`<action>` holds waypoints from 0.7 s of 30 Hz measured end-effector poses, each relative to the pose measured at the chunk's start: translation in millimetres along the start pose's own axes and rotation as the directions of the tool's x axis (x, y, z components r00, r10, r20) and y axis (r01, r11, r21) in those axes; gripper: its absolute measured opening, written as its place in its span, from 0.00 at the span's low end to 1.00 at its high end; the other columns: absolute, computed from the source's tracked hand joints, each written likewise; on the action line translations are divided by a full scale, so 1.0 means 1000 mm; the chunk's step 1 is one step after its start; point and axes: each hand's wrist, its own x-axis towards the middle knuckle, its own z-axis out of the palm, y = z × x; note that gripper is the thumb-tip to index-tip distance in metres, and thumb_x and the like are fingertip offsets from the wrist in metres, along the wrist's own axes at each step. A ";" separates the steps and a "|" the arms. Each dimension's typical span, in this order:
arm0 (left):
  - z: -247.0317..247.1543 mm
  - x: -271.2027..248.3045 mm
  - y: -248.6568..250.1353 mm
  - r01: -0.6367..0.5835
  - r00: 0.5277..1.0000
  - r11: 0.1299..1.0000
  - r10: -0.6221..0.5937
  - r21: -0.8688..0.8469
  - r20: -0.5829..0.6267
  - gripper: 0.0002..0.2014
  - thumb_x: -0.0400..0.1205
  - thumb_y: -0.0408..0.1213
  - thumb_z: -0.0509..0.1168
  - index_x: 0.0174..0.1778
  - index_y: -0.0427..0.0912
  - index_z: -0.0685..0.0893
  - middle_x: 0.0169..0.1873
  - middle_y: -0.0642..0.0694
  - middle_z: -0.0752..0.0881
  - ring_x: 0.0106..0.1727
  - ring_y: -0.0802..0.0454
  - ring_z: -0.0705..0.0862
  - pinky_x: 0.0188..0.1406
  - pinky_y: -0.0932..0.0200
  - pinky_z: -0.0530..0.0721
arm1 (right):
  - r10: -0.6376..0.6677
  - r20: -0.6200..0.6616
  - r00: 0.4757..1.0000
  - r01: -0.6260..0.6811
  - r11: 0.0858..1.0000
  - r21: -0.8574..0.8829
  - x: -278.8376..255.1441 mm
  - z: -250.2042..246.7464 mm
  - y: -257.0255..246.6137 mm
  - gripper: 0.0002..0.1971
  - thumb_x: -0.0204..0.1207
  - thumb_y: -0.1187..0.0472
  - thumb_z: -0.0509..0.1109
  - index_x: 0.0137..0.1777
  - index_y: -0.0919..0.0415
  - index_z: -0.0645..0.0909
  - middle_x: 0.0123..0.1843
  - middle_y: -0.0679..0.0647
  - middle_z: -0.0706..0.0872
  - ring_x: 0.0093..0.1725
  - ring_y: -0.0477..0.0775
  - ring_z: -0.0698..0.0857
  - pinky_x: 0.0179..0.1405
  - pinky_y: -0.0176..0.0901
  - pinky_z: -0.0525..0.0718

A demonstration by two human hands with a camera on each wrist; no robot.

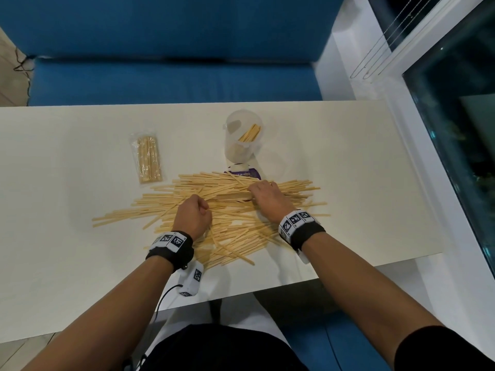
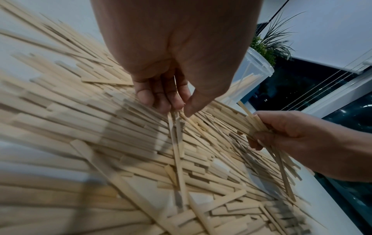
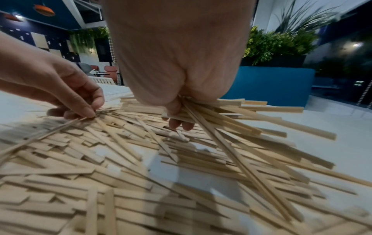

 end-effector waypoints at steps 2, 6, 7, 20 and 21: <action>0.001 0.000 0.001 -0.007 1.000 1.000 0.007 0.000 -0.022 0.05 0.79 0.32 0.69 0.47 0.44 0.81 0.36 0.49 0.85 0.39 0.52 0.83 0.37 0.59 0.77 | 0.016 -0.037 0.999 -0.015 1.000 0.026 -0.001 -0.001 0.001 0.26 0.76 0.80 0.65 0.73 0.62 0.74 0.68 0.60 0.81 0.66 0.62 0.78 0.68 0.57 0.75; 0.001 0.001 0.007 -0.015 0.999 1.000 0.014 -0.019 -0.051 0.05 0.82 0.35 0.68 0.51 0.43 0.80 0.36 0.50 0.84 0.39 0.51 0.84 0.39 0.56 0.77 | 0.052 -0.098 0.994 -0.045 0.996 0.078 -0.004 -0.005 0.005 0.25 0.76 0.79 0.63 0.72 0.63 0.73 0.68 0.61 0.81 0.62 0.61 0.77 0.63 0.57 0.77; 0.001 0.000 0.010 -0.022 0.998 0.999 0.021 -0.023 -0.061 0.05 0.83 0.36 0.68 0.52 0.43 0.79 0.34 0.50 0.83 0.38 0.51 0.83 0.37 0.56 0.77 | 0.066 -0.106 0.992 -0.055 0.993 0.102 -0.004 -0.007 0.005 0.25 0.76 0.79 0.62 0.73 0.63 0.73 0.69 0.61 0.81 0.62 0.61 0.77 0.64 0.57 0.77; 0.002 0.006 0.023 -0.105 0.985 0.994 0.107 0.025 -0.132 0.18 0.82 0.45 0.74 0.64 0.46 0.79 0.29 0.52 0.82 0.31 0.57 0.81 0.38 0.54 0.79 | 0.054 -0.059 0.997 -0.050 0.997 0.062 -0.012 -0.001 0.003 0.22 0.79 0.75 0.61 0.71 0.61 0.74 0.68 0.59 0.80 0.64 0.60 0.76 0.66 0.56 0.76; 0.003 0.009 0.021 -0.118 0.987 0.991 0.124 0.060 -0.106 0.17 0.82 0.46 0.74 0.64 0.46 0.82 0.33 0.50 0.82 0.34 0.54 0.82 0.40 0.52 0.82 | 0.050 -0.063 0.997 -0.045 0.996 0.072 -0.012 -0.001 0.003 0.23 0.78 0.76 0.61 0.71 0.61 0.73 0.68 0.59 0.80 0.63 0.60 0.76 0.66 0.55 0.76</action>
